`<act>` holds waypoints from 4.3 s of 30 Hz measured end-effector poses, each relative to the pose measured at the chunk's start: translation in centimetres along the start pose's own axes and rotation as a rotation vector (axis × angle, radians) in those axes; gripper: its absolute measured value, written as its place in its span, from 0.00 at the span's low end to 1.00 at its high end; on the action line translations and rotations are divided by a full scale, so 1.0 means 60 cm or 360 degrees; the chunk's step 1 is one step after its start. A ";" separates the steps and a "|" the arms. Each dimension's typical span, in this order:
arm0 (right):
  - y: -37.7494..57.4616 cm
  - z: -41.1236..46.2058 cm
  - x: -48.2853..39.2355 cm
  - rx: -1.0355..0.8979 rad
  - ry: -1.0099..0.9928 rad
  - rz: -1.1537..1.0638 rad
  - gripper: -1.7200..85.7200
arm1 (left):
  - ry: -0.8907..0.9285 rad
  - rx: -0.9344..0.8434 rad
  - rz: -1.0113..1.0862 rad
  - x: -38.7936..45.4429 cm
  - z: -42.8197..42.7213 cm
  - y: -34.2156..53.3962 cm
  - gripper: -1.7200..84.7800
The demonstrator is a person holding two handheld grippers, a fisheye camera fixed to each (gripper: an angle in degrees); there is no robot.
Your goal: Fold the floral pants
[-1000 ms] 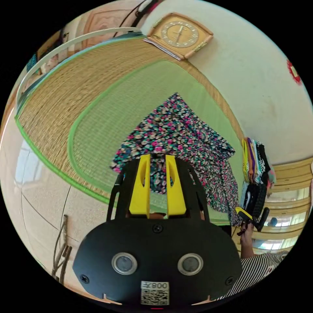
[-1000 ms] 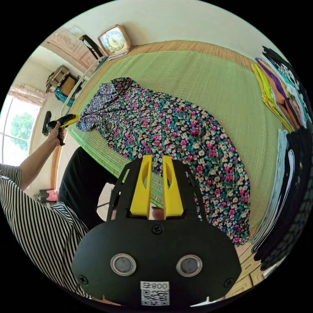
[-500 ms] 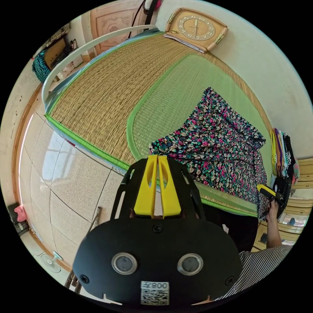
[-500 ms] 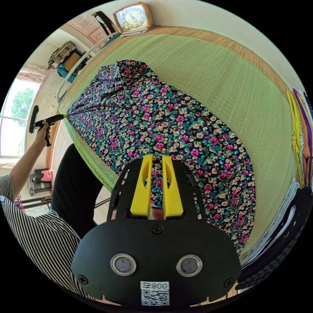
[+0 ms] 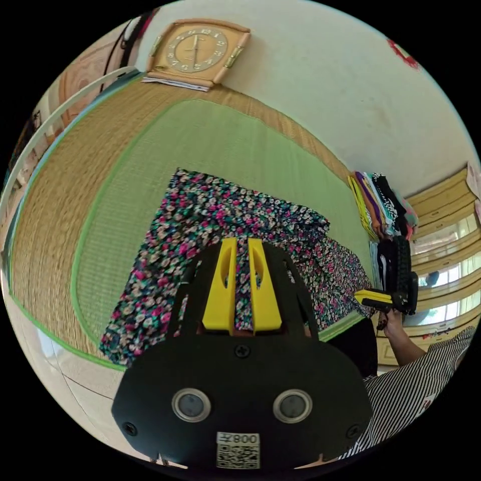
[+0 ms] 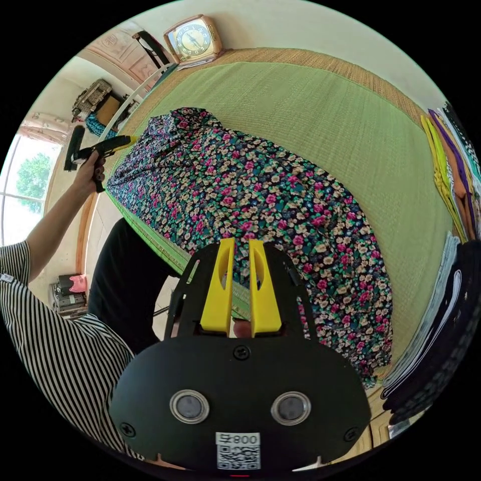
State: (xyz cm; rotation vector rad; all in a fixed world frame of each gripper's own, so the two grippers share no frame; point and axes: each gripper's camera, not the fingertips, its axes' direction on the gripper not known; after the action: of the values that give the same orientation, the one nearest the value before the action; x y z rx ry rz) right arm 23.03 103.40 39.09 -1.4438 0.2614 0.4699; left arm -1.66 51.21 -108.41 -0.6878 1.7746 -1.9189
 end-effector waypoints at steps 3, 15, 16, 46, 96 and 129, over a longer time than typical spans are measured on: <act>0.029 -0.011 0.014 -0.0030 0.0035 0.0079 0.09 | 0.0271 -0.0192 0.0168 0.053 0.065 -0.054 0.07; 0.152 -0.074 0.040 -0.0074 0.0364 0.0273 0.10 | 0.0579 -0.0404 0.0225 0.160 0.183 -0.096 0.03; 0.166 -0.078 0.044 -0.0086 0.0402 0.0290 0.10 | 0.0574 -0.0403 0.0233 0.163 0.184 -0.099 0.03; 0.217 -0.197 0.088 0.0014 0.0384 0.0245 0.02 | 0.0723 -0.0411 0.0093 0.266 0.292 -0.183 0.02; -0.106 -0.341 0.159 0.0173 0.0815 0.0052 0.04 | 0.1225 -0.0244 0.0040 0.227 0.278 -0.333 0.05; -0.233 0.103 -0.106 -0.0270 -0.0125 -0.0359 0.05 | -0.0276 0.0070 -0.0276 -0.199 -0.087 -0.240 0.03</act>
State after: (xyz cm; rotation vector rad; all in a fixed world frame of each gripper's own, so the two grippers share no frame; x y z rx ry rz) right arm 23.15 107.71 55.07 -1.5947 -0.0058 0.3699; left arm 4.66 63.90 -95.13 -0.9892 1.6078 -1.9358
